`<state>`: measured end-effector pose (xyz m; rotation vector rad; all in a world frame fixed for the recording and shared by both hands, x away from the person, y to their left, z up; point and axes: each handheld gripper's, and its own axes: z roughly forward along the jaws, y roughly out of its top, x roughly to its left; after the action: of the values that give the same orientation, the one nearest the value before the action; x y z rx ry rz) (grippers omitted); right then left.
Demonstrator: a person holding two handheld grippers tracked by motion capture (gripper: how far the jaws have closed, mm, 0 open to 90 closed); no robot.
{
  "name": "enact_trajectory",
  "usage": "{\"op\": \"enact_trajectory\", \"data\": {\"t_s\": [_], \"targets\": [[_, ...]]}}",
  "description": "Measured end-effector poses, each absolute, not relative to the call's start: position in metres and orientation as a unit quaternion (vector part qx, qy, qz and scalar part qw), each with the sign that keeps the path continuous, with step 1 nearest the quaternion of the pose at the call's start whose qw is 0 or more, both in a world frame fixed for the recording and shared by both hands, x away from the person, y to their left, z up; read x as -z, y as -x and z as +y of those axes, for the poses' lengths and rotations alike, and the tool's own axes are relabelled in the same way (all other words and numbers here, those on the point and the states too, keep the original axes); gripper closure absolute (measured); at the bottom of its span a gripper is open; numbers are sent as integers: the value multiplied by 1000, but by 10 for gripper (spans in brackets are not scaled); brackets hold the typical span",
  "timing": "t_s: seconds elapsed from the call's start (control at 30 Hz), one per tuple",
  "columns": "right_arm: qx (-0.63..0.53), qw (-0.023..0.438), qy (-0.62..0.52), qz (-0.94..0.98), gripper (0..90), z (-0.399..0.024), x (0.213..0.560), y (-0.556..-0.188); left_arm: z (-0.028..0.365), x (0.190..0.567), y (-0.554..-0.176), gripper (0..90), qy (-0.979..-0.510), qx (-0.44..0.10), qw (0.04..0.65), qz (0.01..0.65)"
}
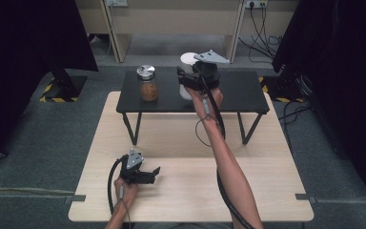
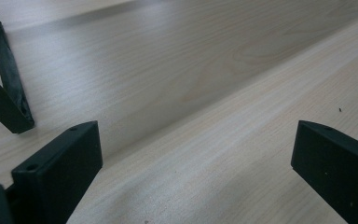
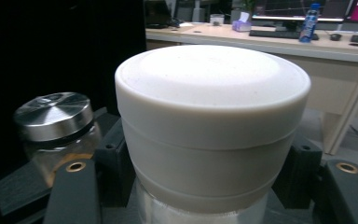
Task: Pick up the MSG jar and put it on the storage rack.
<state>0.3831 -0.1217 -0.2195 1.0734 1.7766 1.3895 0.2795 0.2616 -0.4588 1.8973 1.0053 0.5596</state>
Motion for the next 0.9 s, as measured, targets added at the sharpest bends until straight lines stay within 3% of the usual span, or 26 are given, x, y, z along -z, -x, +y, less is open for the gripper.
{"op": "enact_trajectory", "data": {"t_s": [0.9], "targets": [[-521,319,-424,669,353,-112,227,-404,257,458,-278,8,-768,-233,438,406]]}}
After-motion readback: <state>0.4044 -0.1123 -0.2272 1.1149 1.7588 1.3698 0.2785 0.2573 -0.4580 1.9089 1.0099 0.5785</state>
